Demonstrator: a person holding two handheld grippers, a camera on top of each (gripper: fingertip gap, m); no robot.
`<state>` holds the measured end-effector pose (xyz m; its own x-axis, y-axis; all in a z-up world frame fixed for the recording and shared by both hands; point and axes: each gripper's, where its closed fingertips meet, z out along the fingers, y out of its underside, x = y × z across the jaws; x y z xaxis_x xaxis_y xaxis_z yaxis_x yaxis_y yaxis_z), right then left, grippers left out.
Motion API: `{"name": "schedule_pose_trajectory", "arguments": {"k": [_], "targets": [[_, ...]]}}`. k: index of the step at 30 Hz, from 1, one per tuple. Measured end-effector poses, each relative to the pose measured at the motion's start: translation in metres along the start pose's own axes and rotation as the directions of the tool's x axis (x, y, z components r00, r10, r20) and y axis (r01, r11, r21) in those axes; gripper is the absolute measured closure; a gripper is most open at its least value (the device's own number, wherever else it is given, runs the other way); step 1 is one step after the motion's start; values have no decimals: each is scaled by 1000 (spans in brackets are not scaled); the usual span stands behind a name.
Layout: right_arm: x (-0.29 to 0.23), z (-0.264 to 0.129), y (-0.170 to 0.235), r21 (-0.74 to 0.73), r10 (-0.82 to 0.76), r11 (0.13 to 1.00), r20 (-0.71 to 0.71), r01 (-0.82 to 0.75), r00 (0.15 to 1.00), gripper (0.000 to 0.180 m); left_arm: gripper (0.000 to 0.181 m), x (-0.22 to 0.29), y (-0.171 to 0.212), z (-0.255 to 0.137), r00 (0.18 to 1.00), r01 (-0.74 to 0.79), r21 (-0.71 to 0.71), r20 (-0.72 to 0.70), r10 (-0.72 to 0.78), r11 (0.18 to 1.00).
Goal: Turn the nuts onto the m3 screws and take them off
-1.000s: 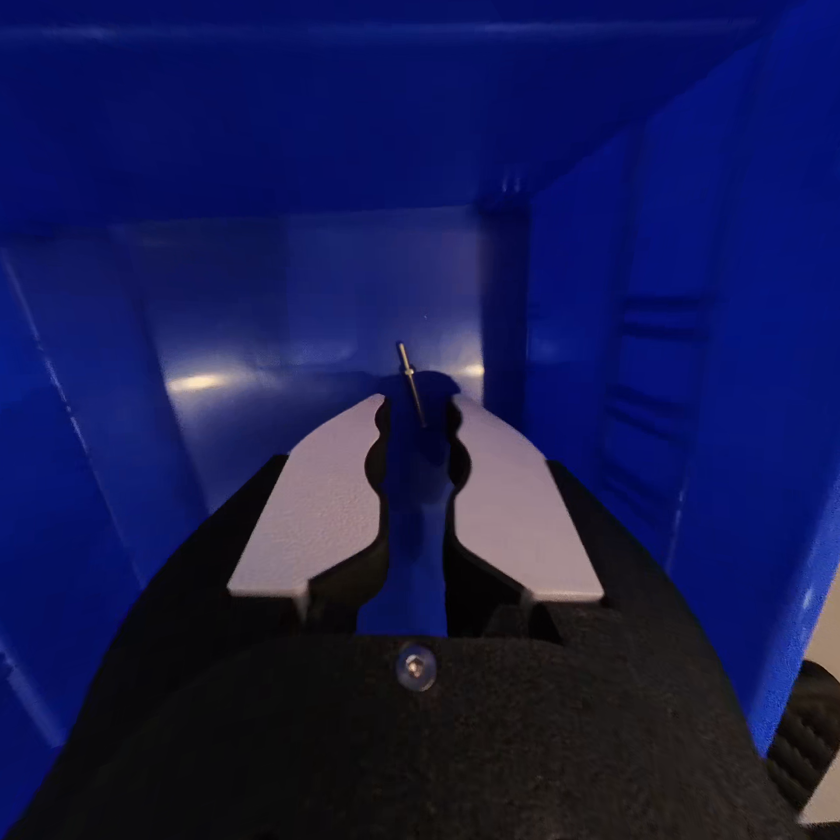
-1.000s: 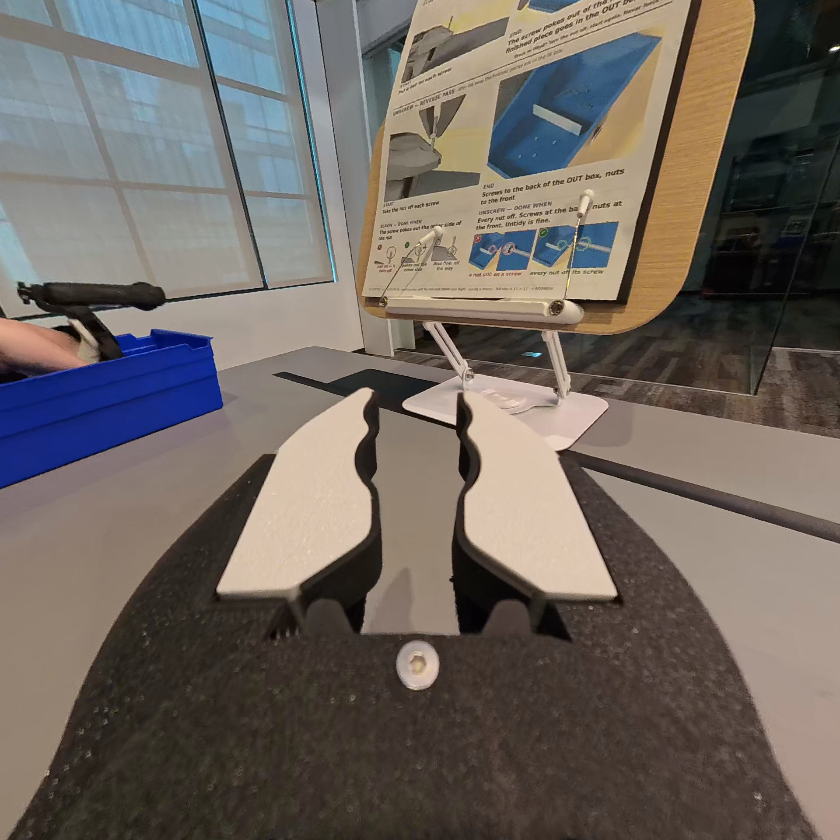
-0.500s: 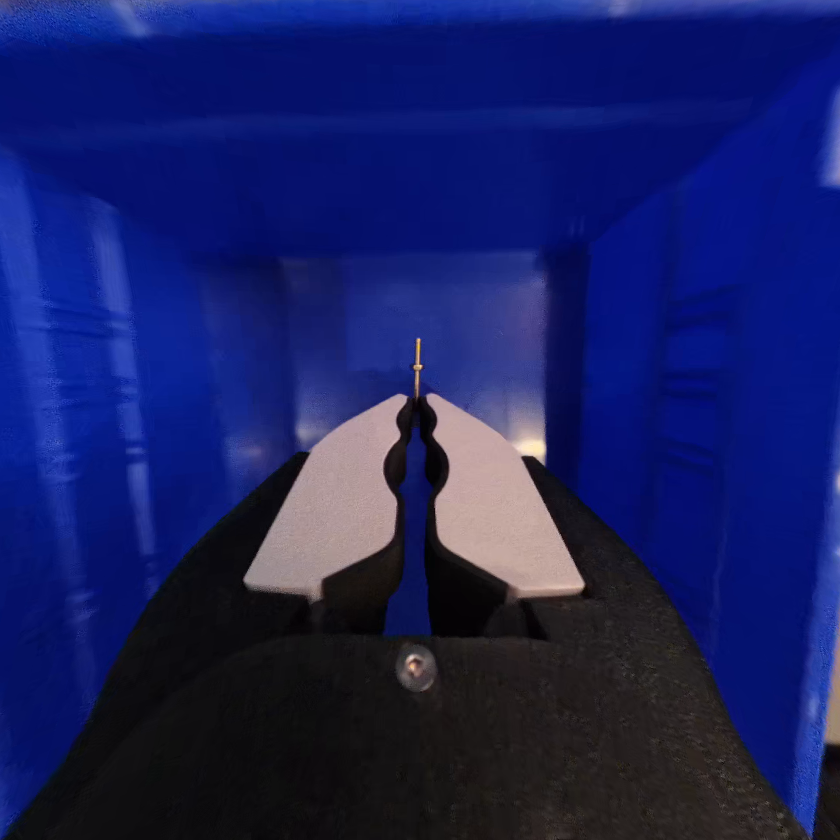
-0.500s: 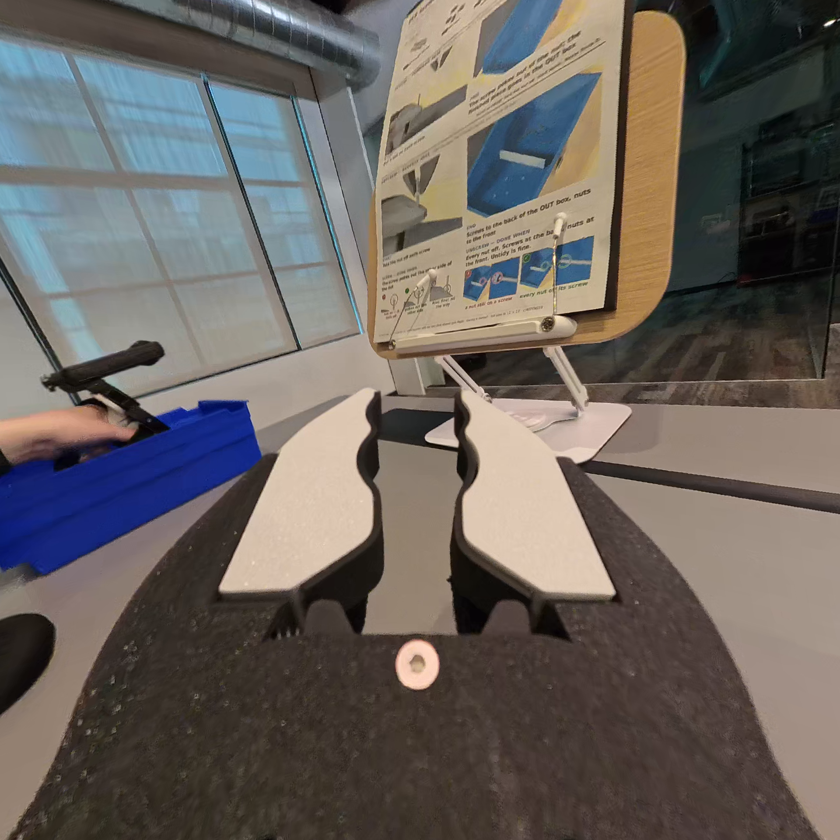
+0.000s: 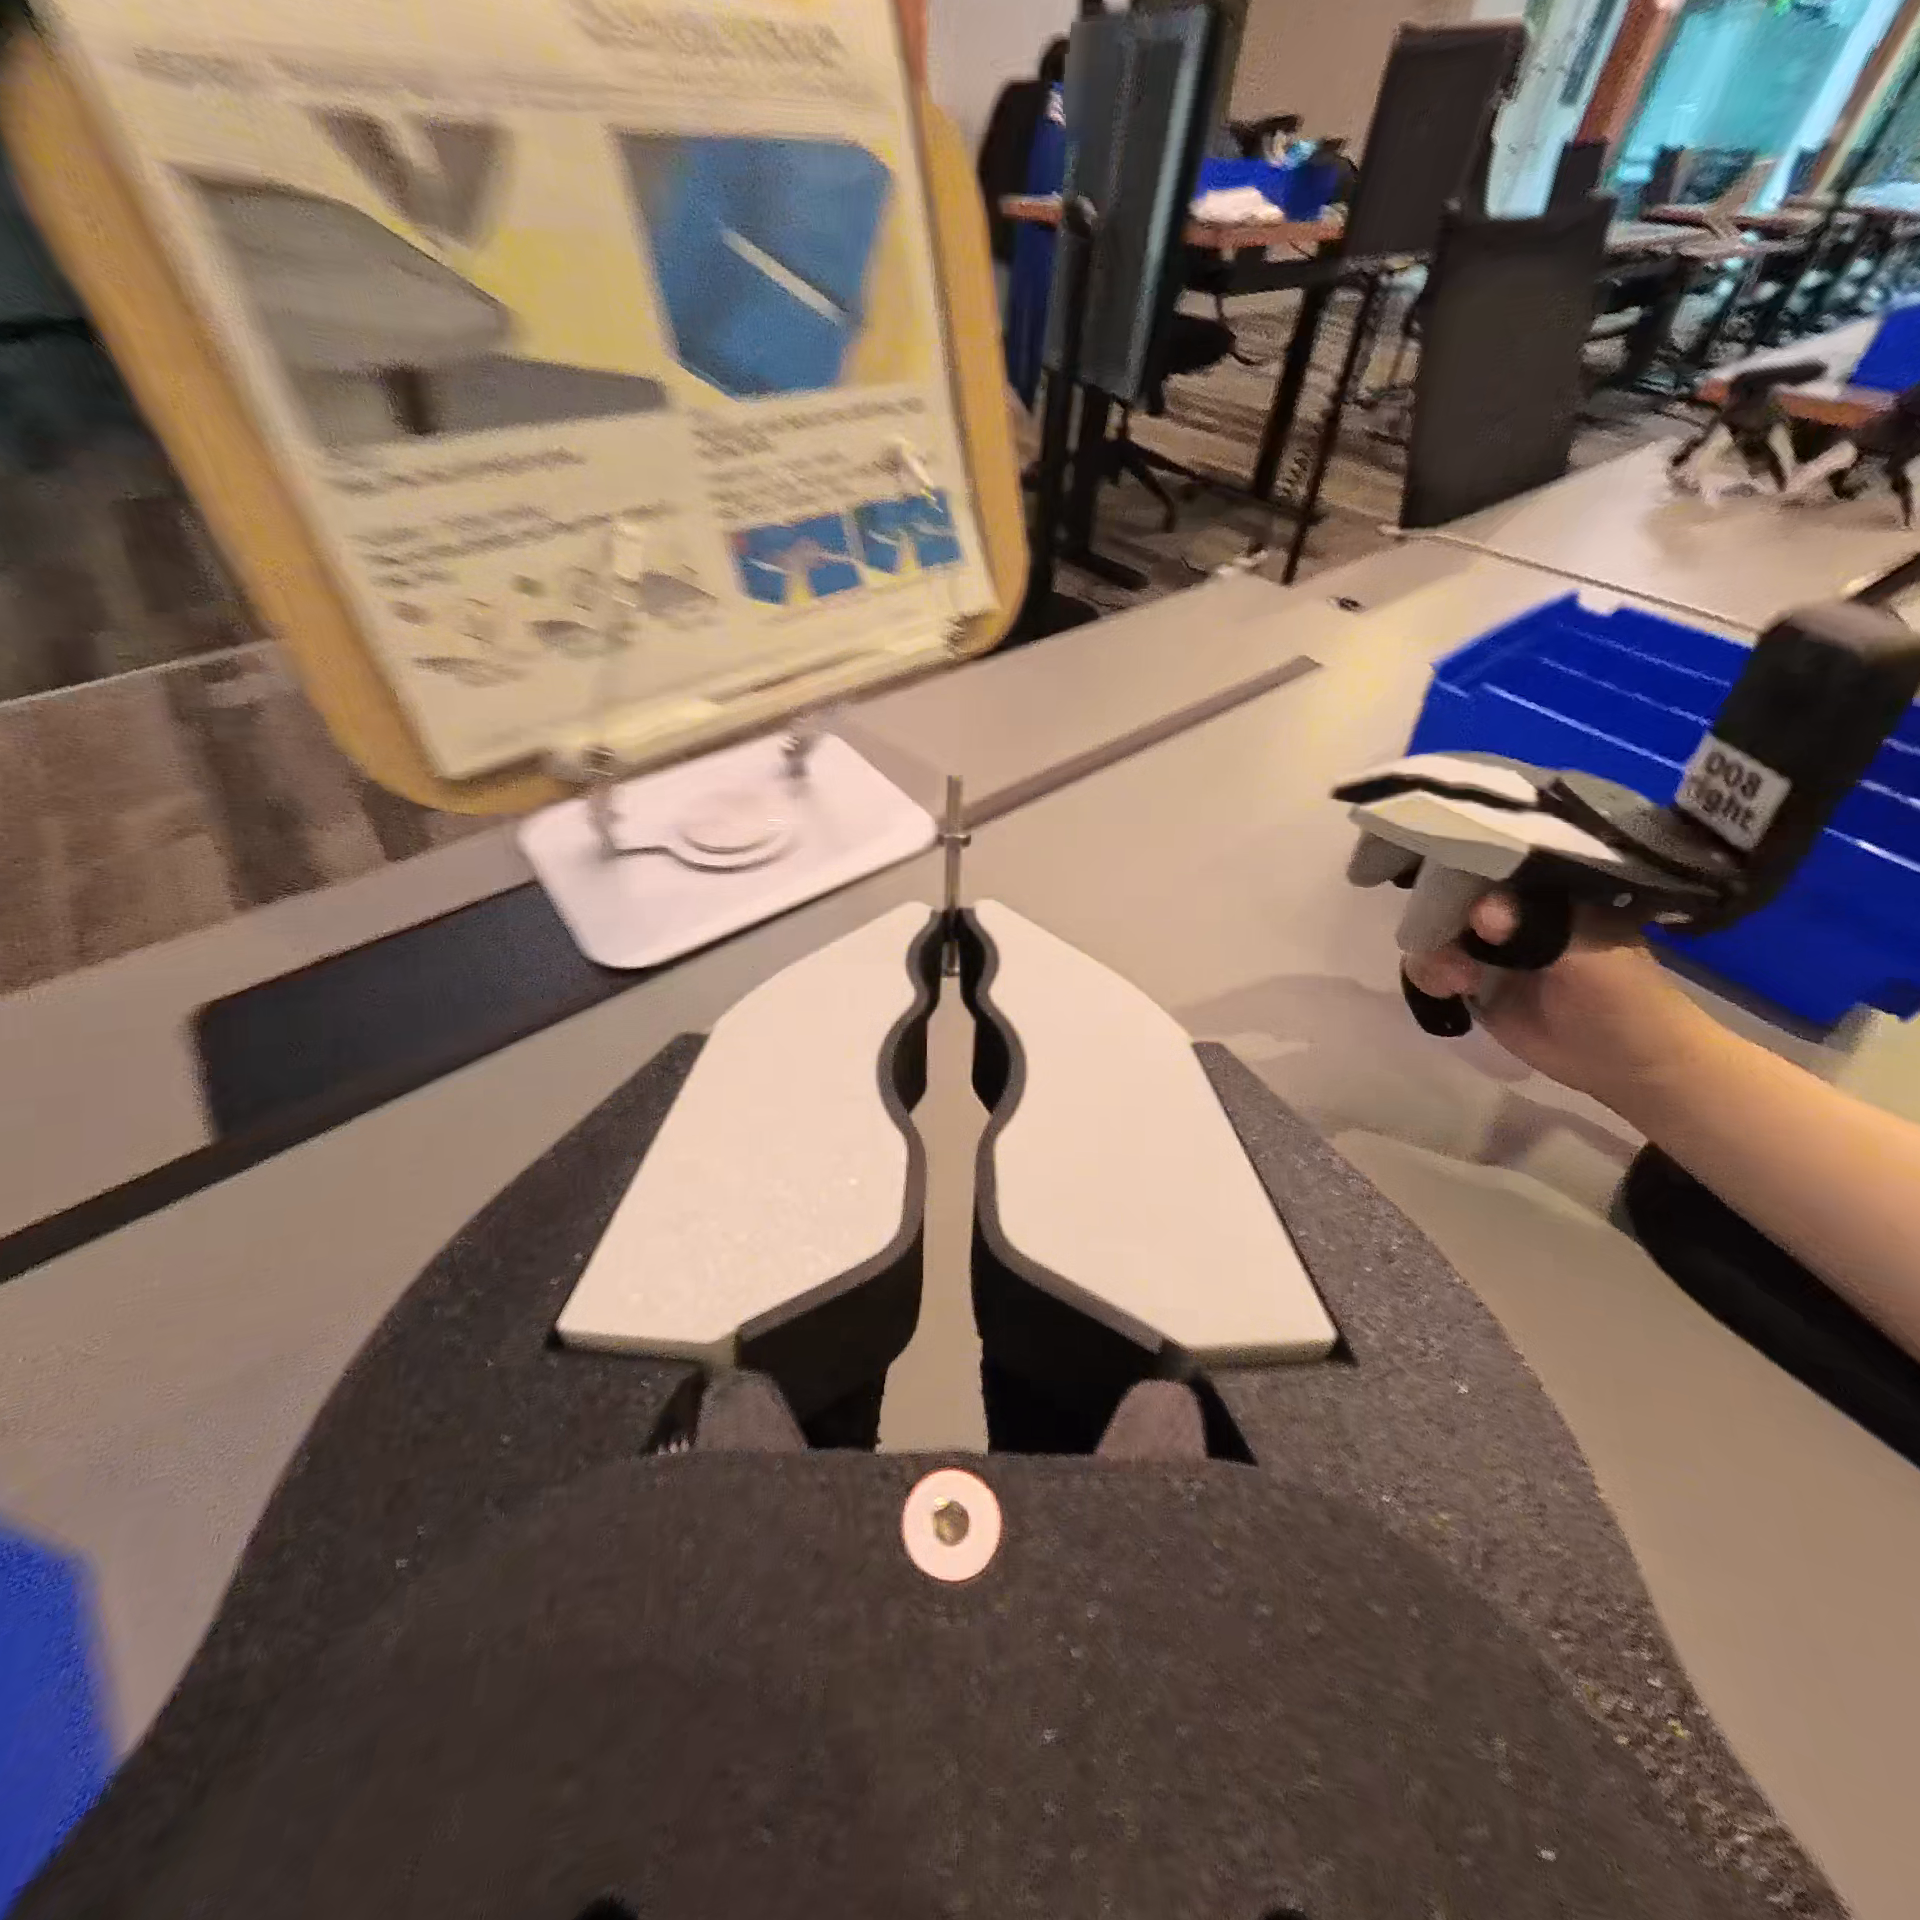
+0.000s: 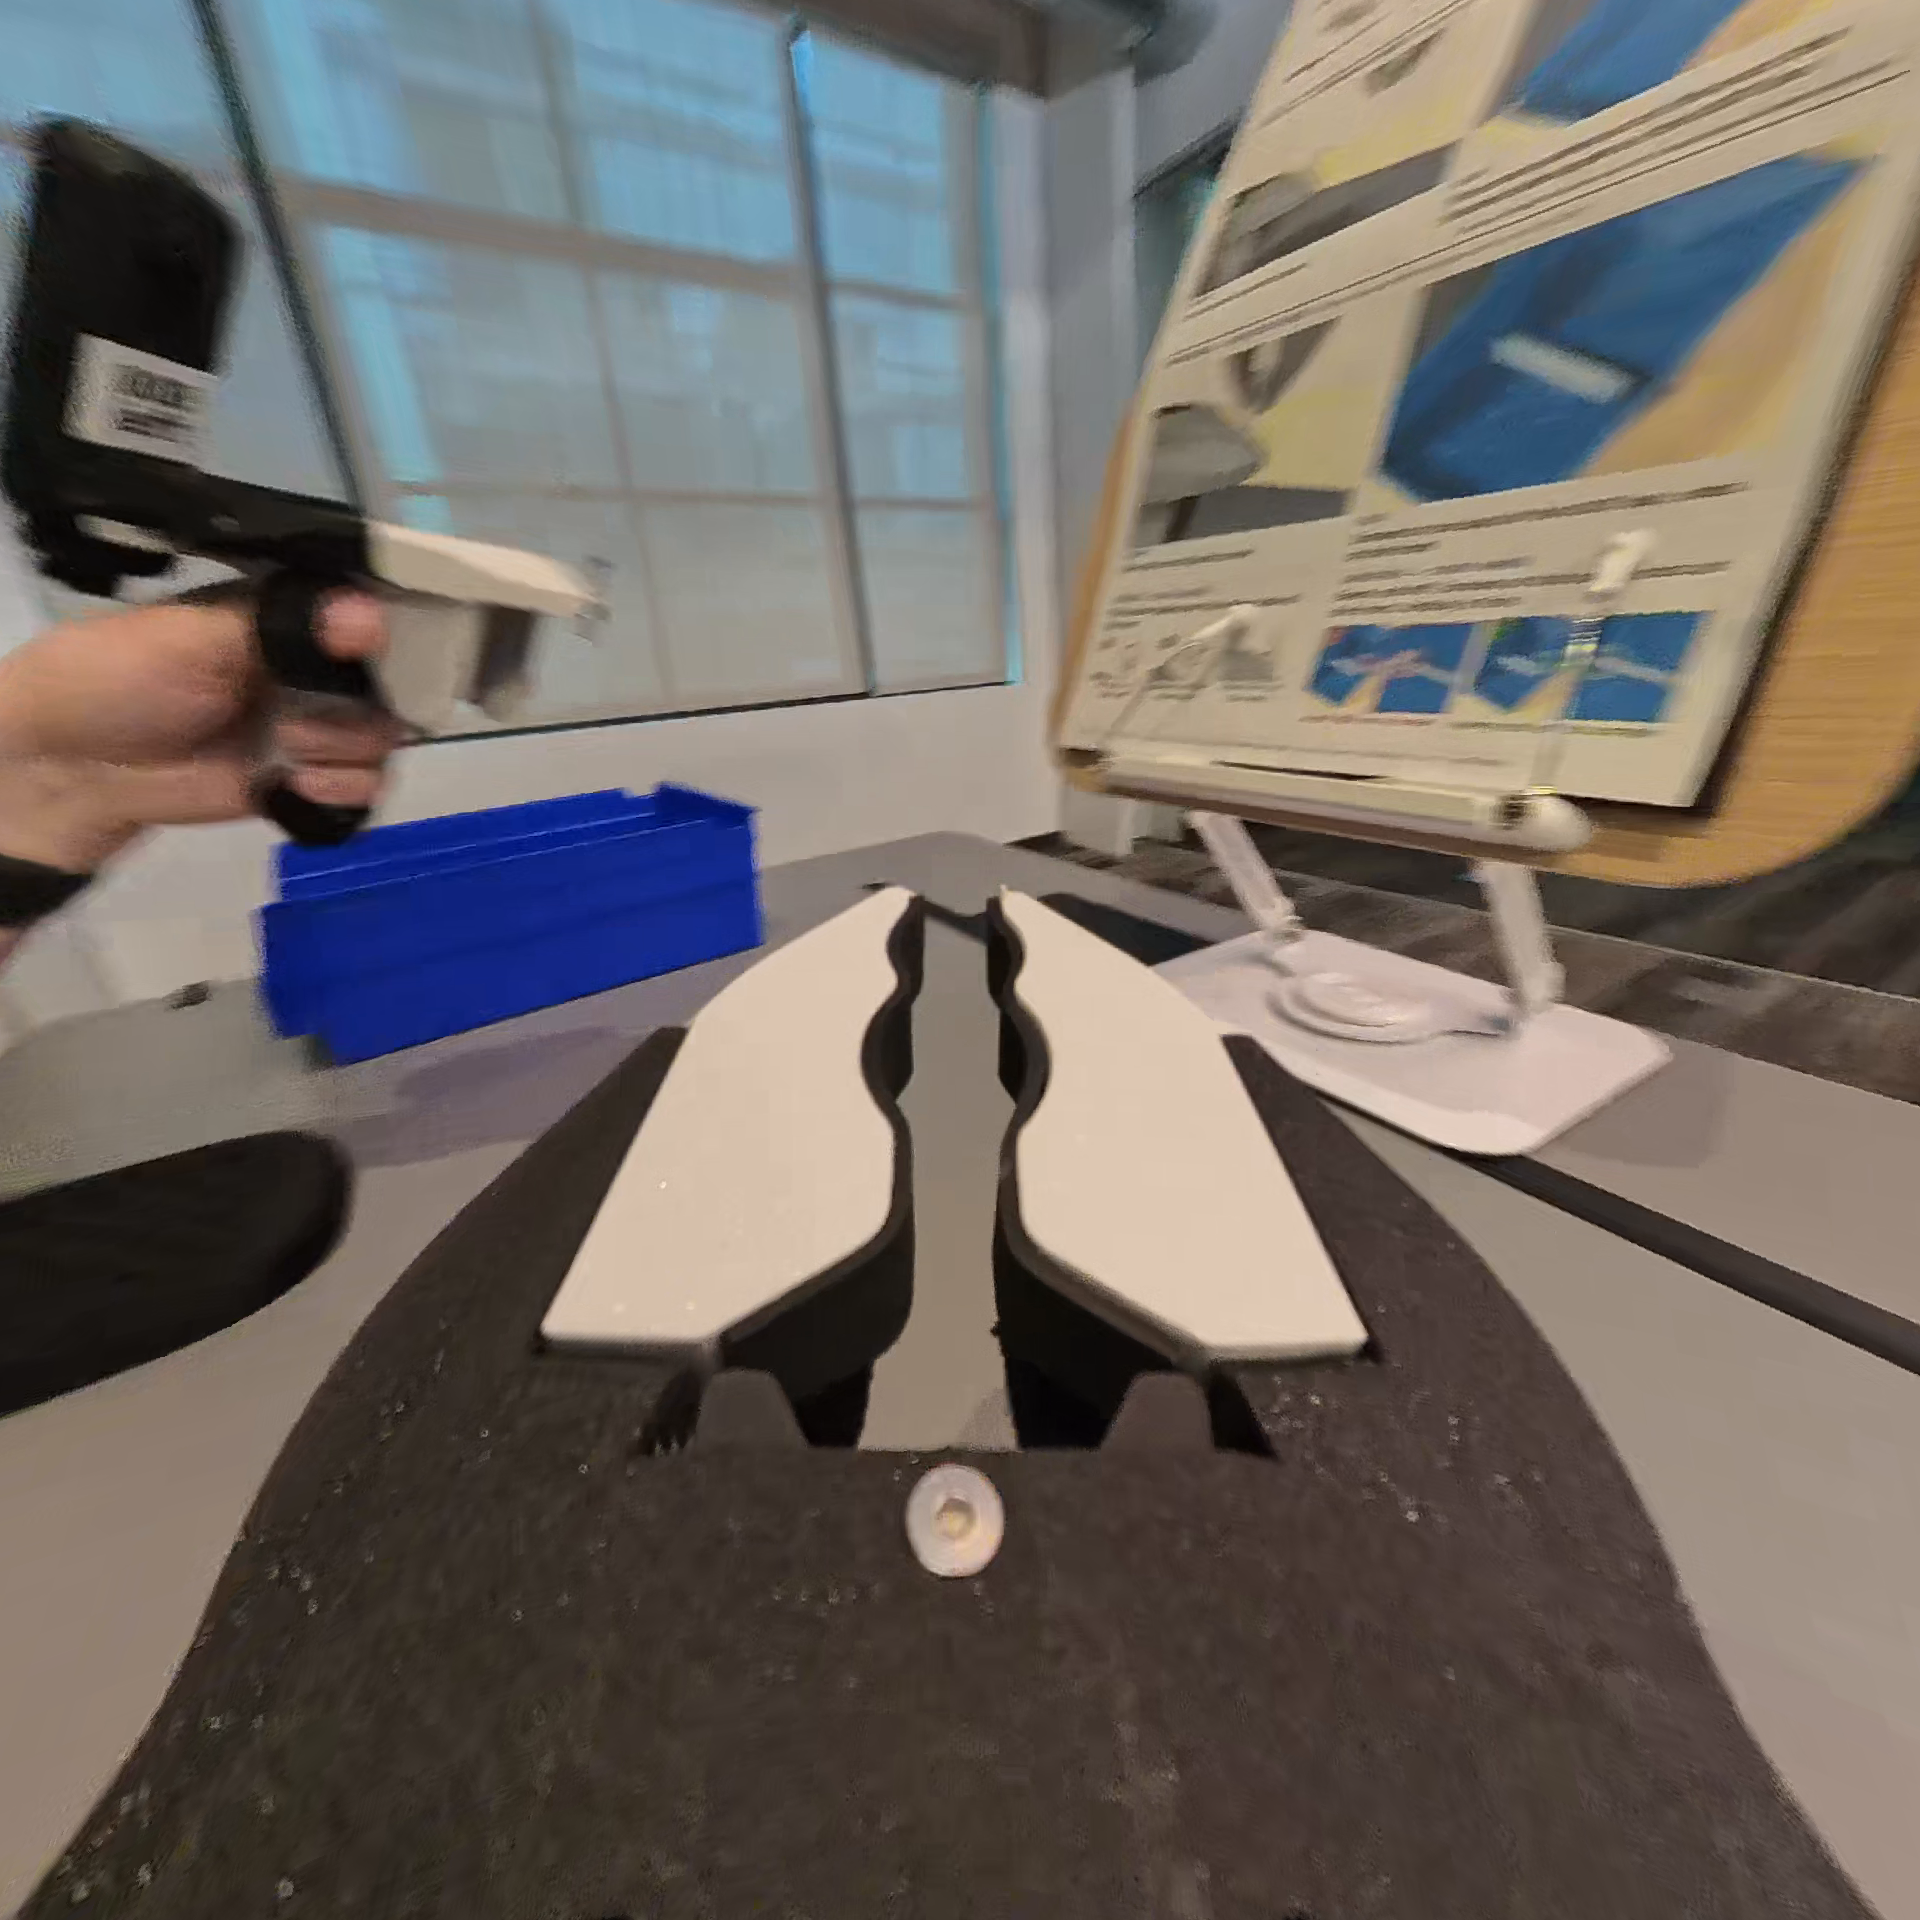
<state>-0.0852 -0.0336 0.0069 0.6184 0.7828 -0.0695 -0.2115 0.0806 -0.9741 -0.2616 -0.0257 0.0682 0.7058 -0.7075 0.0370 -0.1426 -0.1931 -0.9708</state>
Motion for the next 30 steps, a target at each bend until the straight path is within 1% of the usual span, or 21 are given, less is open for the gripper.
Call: {"name": "schedule_pose_trajectory", "arguments": {"k": [1, 3, 5, 7, 10, 12, 15, 19, 21, 23, 25, 30], "targets": [[-8, 2, 0, -6, 15, 1000, 53, -14, 999, 170, 178, 16, 11, 18, 999, 18, -8, -28, -18, 1000], [-19, 5, 2, -17, 52, 999, 112, -51, 992, 168, 178, 49, 31, 51, 987, 62, -18, -145, -64, 998], [-25, 8, 7, -44, 82, 996, 155, -76, 985, 163, 178, 74, 39, 74, 962, 80, 19, -262, -72, 997], [-28, 10, 12, -69, 110, 993, 177, -100, 978, 159, 178, 89, 40, 85, 925, 104, 86, -373, -64, 991], [-32, 14, 11, -55, 195, 981, 210, -187, 958, 155, 179, 102, 51, 88, 865, 155, 112, -495, -80, 982], [-34, 19, 15, -69, 227, 974, 214, -217, 950, 154, 179, 103, 60, 88, 844, 174, 124, -530, -83, 977], [-42, 23, 21, -96, 221, 974, 239, -203, 946, 154, 179, 107, 72, 84, 820, 173, 106, -566, -84, 979], [-54, 25, 20, -94, 267, 964, 283, -251, 921, 155, 179, 110, 85, 83, 850, 86, 108, -527, -16, 990], [-59, 24, 20, -96, 269, 963, 301, -252, 915, 161, 179, 115, 86, 82, 842, 79, 104, -539, -10, 991], [-60, 24, 20, -103, 236, 971, 305, -214, 923, 162, 179, 117, 82, 83, 834, 96, 107, -552, -21, 990], [-60, 23, 19, -101, 219, 975, 309, -197, 925, 171, 179, 118, 79, 82, 833, 100, 119, -552, -18, 988], [-61, 19, 13, -74, 256, 967, 338, -245, 906, 180, 179, 119, 75, 76, 833, 93, 144, -553, 2, 985]]}}
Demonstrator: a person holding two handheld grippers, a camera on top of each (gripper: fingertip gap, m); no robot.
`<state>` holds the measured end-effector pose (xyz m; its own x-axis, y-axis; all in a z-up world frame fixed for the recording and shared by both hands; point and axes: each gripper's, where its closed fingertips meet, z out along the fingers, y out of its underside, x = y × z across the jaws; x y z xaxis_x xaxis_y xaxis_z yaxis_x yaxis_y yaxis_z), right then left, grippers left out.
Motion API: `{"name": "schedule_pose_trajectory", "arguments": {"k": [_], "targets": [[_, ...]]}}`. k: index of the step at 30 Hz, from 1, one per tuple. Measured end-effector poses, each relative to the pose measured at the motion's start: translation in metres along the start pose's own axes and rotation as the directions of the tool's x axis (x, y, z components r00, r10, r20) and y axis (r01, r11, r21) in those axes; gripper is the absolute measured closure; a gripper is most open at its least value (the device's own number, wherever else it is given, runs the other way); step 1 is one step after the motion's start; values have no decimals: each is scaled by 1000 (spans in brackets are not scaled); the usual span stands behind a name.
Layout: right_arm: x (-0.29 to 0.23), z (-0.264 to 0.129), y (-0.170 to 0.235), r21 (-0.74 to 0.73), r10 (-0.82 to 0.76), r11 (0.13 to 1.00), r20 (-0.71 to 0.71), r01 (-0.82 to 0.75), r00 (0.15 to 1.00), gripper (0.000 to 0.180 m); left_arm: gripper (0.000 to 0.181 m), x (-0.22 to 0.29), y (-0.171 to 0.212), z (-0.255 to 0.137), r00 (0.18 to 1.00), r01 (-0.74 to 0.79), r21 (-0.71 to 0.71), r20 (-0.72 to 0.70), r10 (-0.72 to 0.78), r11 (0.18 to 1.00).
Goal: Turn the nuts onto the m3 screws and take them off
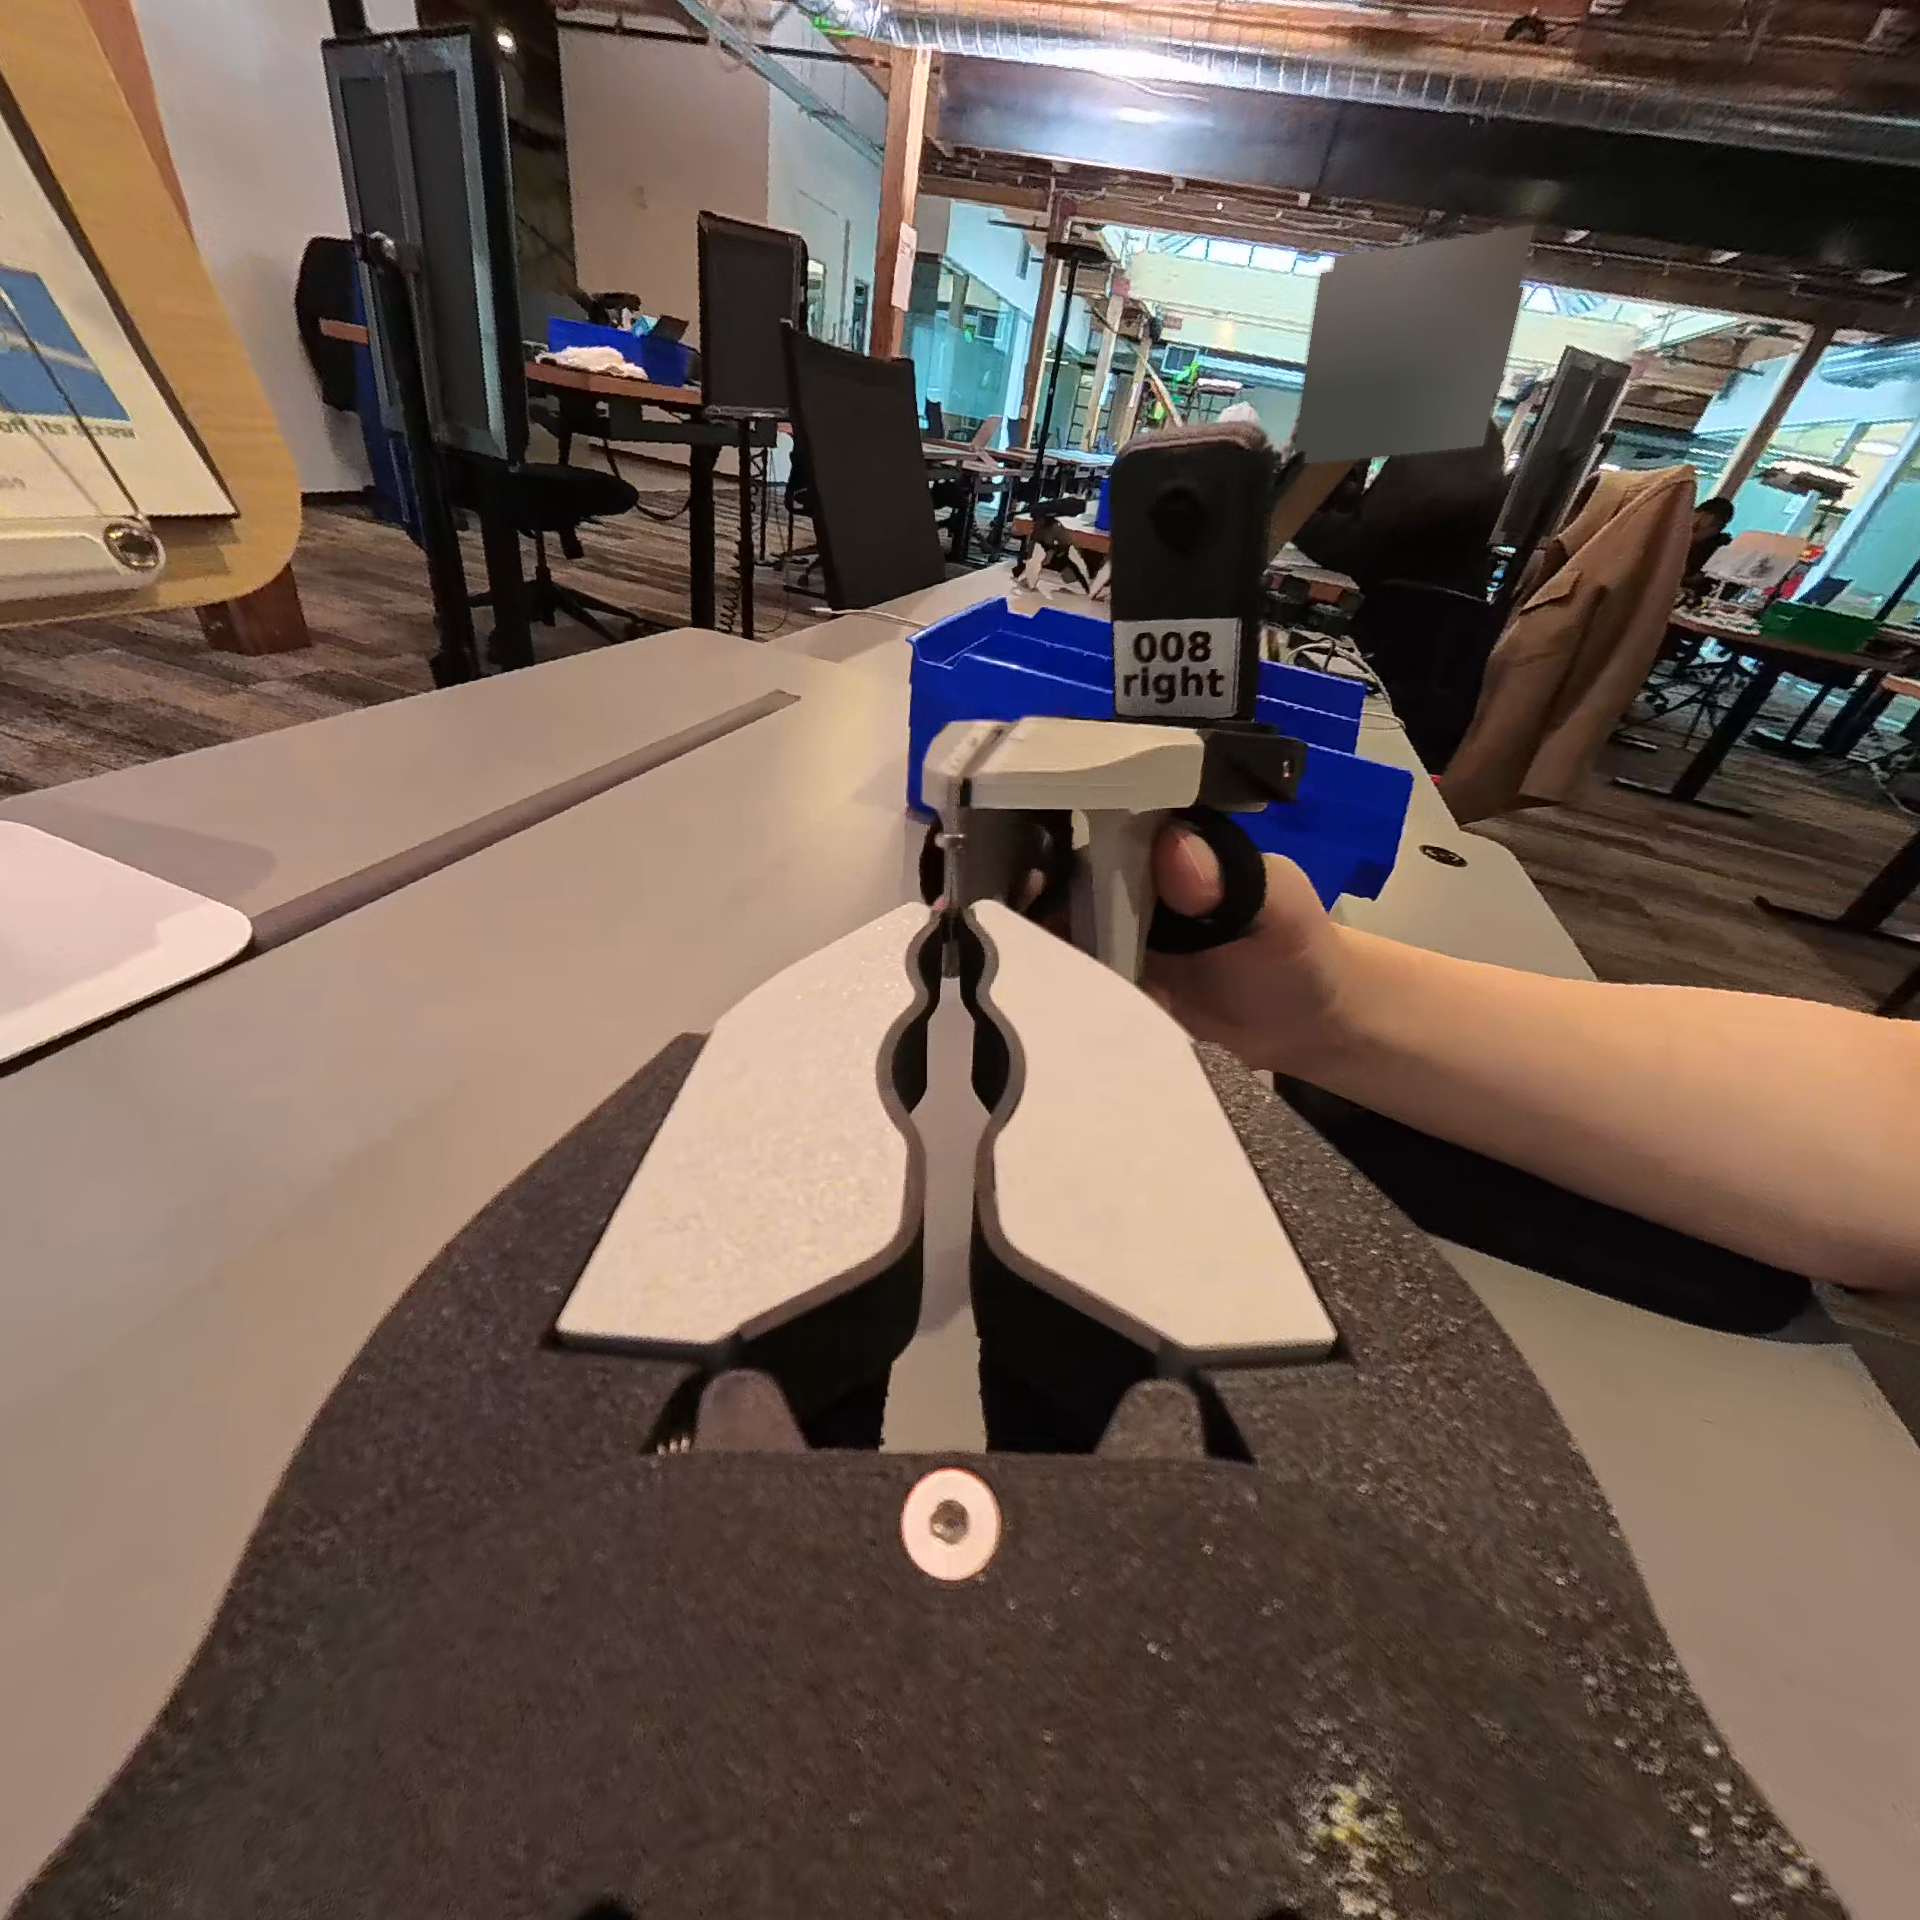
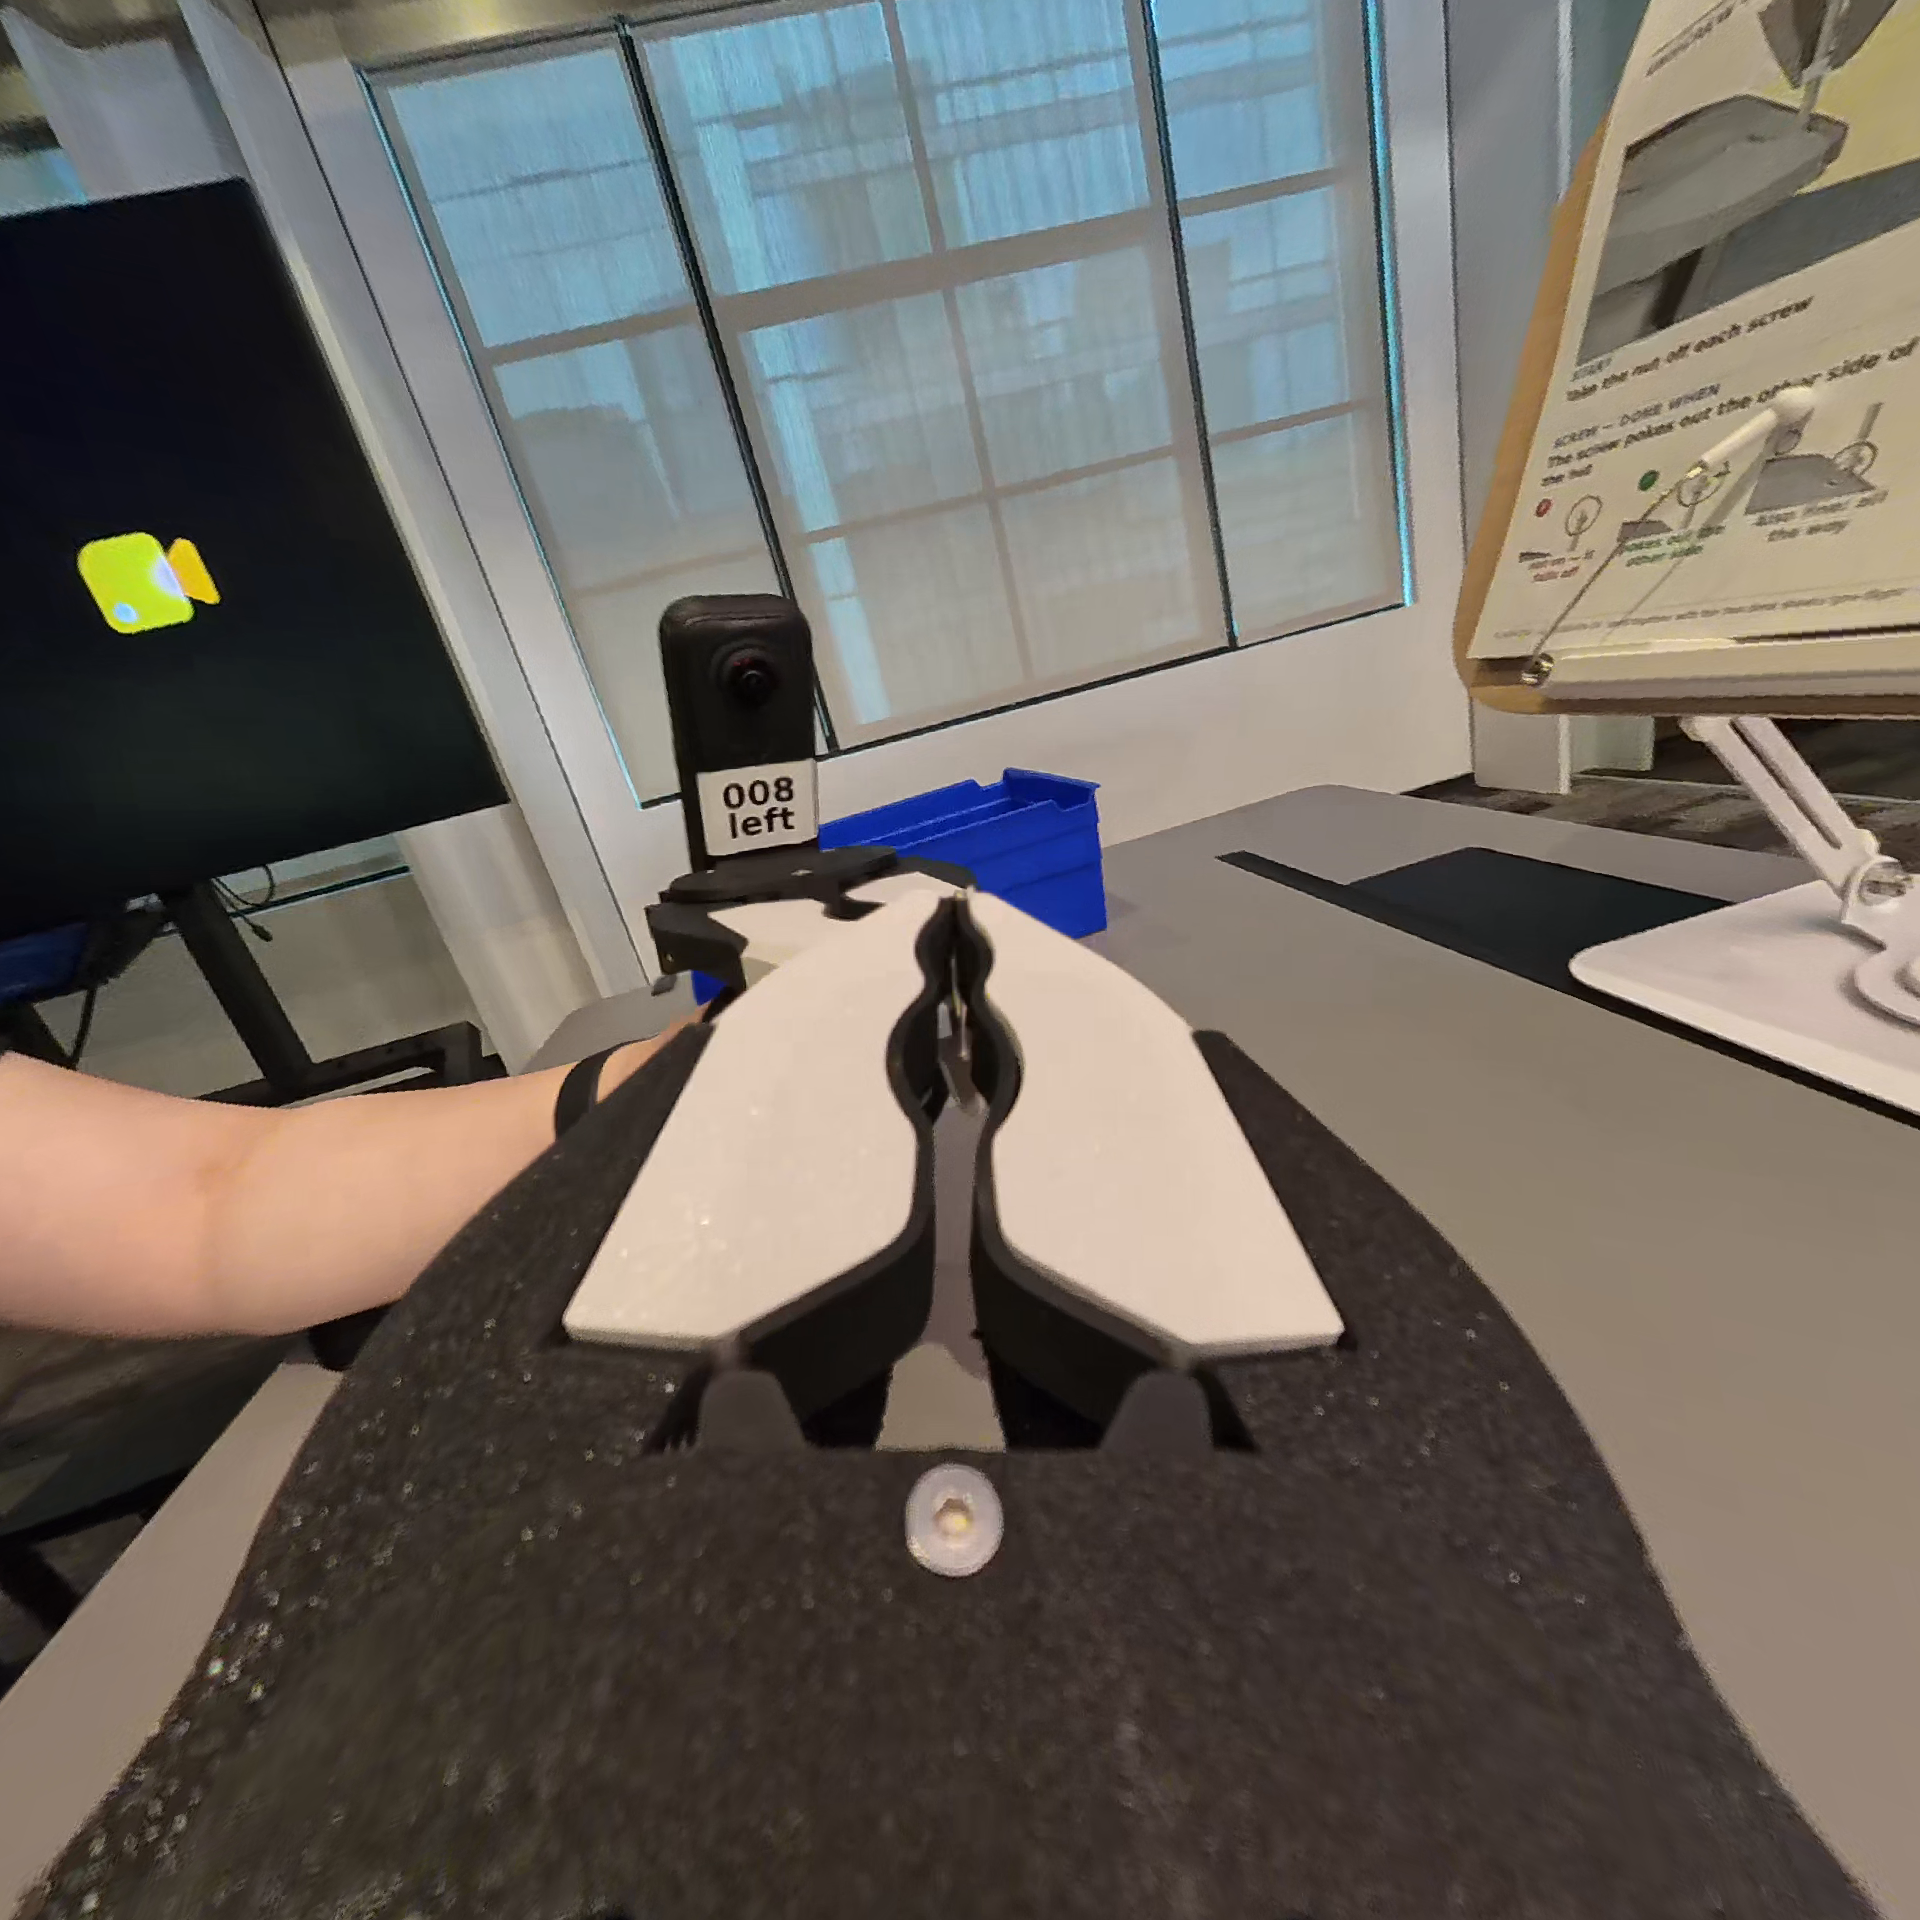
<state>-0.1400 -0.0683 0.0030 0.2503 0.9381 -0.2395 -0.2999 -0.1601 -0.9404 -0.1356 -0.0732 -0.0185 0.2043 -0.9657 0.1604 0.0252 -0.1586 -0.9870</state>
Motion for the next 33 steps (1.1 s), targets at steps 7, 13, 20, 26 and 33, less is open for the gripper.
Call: {"name": "schedule_pose_trajectory", "arguments": {"k": [7, 13, 20, 26, 33], "targets": [[0, 0, -1, -5, -1, 1000, 5, 1, 1000, 171, 179, 3, -1, 1, 1000, -3, 0, -14, 3, 1000], [-2, 1, 3, -47, -13, 999, 19, 14, 1000, 178, 179, 6, 1, 3, 1000, -4, -7, -30, 4, 1000], [-2, 3, 9, -95, 39, 995, 29, -36, 999, 178, 177, 8, 6, 2, 998, -6, -38, -58, 3, 999], [-4, 3, 12, -107, 45, 993, 46, -40, 998, 178, 177, 9, 11, 5, 998, 10, -62, -66, -14, 998], [-3, 3, 9, -79, 12, 997, 34, -10, 999, 167, 179, 8, 10, 4, 998, 21, -67, -63, -26, 998]]}}
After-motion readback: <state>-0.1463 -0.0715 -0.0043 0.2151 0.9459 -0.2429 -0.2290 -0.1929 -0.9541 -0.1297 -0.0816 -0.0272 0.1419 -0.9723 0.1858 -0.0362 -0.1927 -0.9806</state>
